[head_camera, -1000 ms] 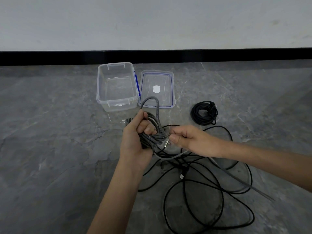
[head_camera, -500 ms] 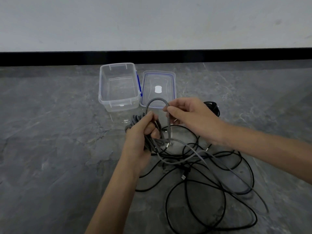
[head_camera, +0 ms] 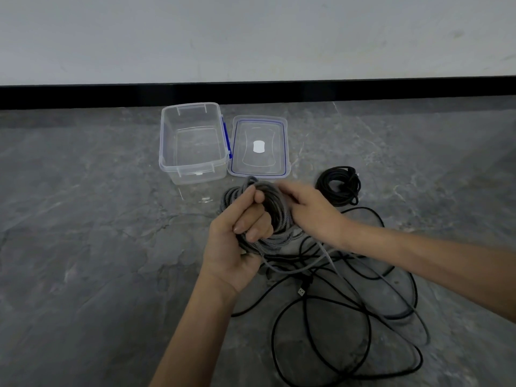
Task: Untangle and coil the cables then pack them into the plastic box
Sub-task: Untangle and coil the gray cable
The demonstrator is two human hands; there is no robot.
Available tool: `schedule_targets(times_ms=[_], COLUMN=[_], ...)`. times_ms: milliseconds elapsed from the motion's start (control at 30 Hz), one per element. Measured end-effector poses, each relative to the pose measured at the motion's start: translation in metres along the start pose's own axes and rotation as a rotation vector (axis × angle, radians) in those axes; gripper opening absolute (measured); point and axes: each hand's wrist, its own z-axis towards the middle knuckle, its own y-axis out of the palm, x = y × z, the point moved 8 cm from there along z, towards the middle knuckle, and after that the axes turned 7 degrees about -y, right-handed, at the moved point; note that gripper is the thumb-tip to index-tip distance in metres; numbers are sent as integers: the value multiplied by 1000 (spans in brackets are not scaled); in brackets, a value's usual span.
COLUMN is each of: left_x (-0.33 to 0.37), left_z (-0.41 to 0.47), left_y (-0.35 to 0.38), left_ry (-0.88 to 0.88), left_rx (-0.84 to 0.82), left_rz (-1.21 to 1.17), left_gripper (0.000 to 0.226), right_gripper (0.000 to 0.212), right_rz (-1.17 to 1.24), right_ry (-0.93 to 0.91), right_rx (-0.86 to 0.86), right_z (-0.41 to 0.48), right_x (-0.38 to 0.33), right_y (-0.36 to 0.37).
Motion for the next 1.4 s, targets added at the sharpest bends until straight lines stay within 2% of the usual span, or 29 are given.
schedule_targets(times_ms=[100,167,300,367,433,567,667,800,900,1000,1100,1267,1400], left_x=[8,13,20,22,23,26,28,31,33,43,61,73,68], left_z=[2,4,4,4,2,3,3,3,4,3,2,-2,-5], left_y=[-2,-2,-13,-22,-28,-23,-16,-14,-13,-15,-20,-39,-46], left_ry=[66,108,172,196,219,276,306,264,269,331,399,441,407], left_rx=[32,71,191,246,284,255,213,194,202,221,244,406,443], left_rz=[-109,-153,-177,-199,-210,-117,68,201,203,149,112,129,64], left_gripper=[23,18,16,21,22,30,44,30,21,17,17,34,33], right_gripper=[31,28,29,37,35,36,42,45,50,34,24,34,28], right_rz=[365,517,434,314,248,231,257,374,484,583,338,-45,-181], right_ry=[156,286,413,434,439,413,384,401,424,441,330,199,144], right_rx=[-15,-29,-118,-155,-139,-127,-150,-216,-244,-217,-291,-307,-318], right_z=[-2,-8,-19,-24,-29,-30,-24,-23,-22,-25,-41,-59,-58], right_x=[8,15,22,23,21,13,7,1,9,15,12,16,14], right_y=[17,27,39,43,44,40,37,41,43,39,45,51,47])
